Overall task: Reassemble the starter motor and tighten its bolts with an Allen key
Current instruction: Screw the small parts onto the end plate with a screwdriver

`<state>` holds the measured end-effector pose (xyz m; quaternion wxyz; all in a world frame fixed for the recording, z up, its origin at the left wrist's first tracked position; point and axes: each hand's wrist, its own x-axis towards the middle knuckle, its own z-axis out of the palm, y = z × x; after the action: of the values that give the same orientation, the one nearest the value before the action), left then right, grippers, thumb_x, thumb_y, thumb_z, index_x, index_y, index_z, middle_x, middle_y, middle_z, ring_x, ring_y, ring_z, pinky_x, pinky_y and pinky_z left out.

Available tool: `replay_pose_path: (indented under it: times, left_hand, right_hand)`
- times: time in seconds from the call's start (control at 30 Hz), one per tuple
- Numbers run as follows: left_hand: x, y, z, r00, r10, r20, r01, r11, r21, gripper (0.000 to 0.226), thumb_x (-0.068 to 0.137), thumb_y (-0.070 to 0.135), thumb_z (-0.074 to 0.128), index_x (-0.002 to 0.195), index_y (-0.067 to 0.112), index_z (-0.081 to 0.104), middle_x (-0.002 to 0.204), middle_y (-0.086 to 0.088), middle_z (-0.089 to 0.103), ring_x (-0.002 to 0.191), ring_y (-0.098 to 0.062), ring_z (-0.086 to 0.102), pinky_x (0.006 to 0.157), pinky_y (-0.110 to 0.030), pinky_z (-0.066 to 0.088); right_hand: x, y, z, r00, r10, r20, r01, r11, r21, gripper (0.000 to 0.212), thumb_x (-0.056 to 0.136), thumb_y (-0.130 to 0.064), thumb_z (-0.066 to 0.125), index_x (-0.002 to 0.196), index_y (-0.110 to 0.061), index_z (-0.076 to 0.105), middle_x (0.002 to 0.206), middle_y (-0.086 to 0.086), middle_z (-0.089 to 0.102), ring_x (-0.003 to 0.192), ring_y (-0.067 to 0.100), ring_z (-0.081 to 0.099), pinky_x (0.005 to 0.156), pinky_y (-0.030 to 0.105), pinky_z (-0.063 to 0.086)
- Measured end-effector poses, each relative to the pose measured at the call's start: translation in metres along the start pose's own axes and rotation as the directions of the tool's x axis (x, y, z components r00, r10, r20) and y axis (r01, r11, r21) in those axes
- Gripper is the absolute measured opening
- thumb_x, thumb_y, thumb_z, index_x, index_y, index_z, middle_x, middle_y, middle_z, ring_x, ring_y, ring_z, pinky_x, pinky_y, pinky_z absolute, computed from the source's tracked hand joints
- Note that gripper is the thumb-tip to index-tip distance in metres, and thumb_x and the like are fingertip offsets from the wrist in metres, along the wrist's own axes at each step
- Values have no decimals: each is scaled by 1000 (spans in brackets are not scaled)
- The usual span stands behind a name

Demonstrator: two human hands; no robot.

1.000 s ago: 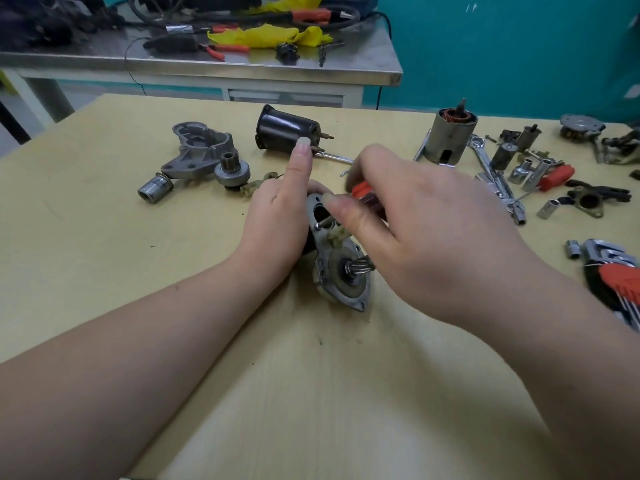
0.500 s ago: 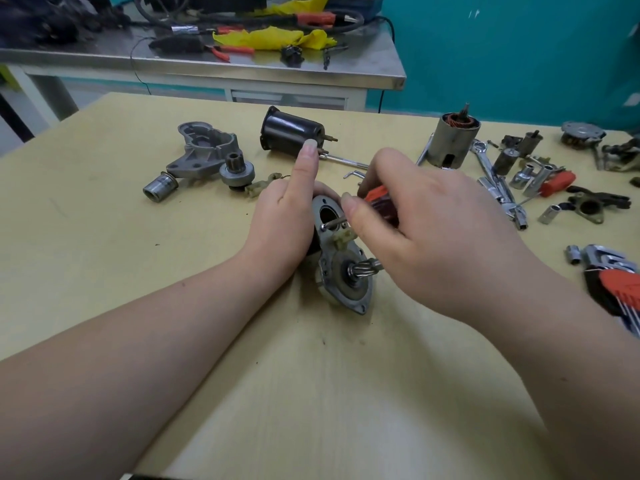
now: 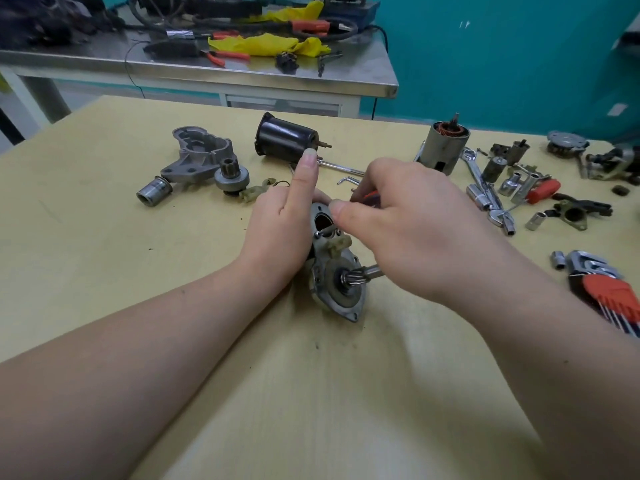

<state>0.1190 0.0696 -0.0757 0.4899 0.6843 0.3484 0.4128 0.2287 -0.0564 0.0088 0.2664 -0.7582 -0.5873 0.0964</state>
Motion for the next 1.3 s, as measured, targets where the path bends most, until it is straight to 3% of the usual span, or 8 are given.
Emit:
replay_pose_path:
  times: [0.2, 0.33, 0.57, 0.67, 0.77, 0.97, 1.13, 1.3]
  left_hand:
    - [3, -2, -3, 998, -56, -15, 56, 998, -1, 84, 93, 84, 30, 67, 25, 83, 64, -3, 75, 71, -20, 69, 85, -48, 57]
    - [5, -2, -3, 996, -89, -22, 90, 996, 2, 81, 92, 86, 30, 66, 30, 83, 69, -2, 78, 72, -15, 71, 92, -50, 58]
    - [1, -2, -2, 999, -13, -50, 14, 1000, 24, 84, 94, 83, 29, 63, 24, 79, 60, -1, 70, 69, -23, 67, 77, -45, 54]
    - [1, 0, -4, 997, -40, -60, 41, 999, 11, 84, 92, 84, 30, 66, 23, 81, 65, -3, 75, 75, -23, 71, 85, -50, 58]
    - [3, 1, -5, 997, -75, -29, 74, 997, -7, 83, 93, 83, 32, 67, 22, 83, 65, -5, 76, 74, -24, 72, 92, -56, 59]
    - [3, 1, -5, 994, -99, -45, 99, 995, 5, 83, 88, 88, 32, 66, 26, 82, 66, -7, 75, 78, -30, 74, 92, -61, 59]
    - [1, 2, -3, 999, -28, -46, 30, 998, 54, 83, 91, 85, 27, 65, 28, 81, 65, -4, 74, 80, -29, 72, 88, -53, 57]
    - [0, 1, -6, 996, -76, -37, 77, 997, 25, 84, 97, 82, 29, 64, 25, 81, 63, 0, 73, 74, -25, 69, 86, -50, 58]
  right_hand:
    - [-8, 5, -5, 989, -125, 79, 131, 988, -81, 24, 98, -64, 52, 109, -42, 46, 88, -26, 60, 88, 0, 60, 74, 39, 55]
    - [-8, 9, -14, 968, -193, 162, 228, 945, -233, 29, 93, -64, 45, 107, -39, 42, 96, -18, 62, 91, 15, 62, 78, 45, 56]
    - [-4, 8, 4, 996, -28, -84, 19, 994, -109, 55, 98, -70, 48, 72, -22, 55, 64, -6, 57, 64, 12, 53, 51, 33, 30]
    - [-3, 12, 1, 997, -72, -21, 68, 987, -146, 49, 94, -76, 44, 85, -30, 58, 73, -13, 61, 71, 3, 55, 56, 32, 39]
    - [-6, 16, -2, 986, -129, 106, 128, 992, 15, 26, 97, -64, 56, 108, -42, 46, 94, -21, 62, 87, 1, 62, 73, 37, 54]
    - [-5, 18, 8, 987, -148, -69, 152, 987, 59, 25, 95, -53, 70, 98, -32, 58, 78, -15, 62, 73, 3, 57, 61, 31, 41]
    - [2, 13, 12, 996, 2, -87, 11, 988, 152, 30, 92, -61, 70, 87, -33, 59, 78, -15, 68, 75, 1, 62, 61, 31, 46]
    - [3, 20, 7, 996, -85, -22, 87, 994, 62, 28, 98, -63, 56, 95, -35, 56, 83, -18, 63, 82, 2, 60, 66, 35, 47]
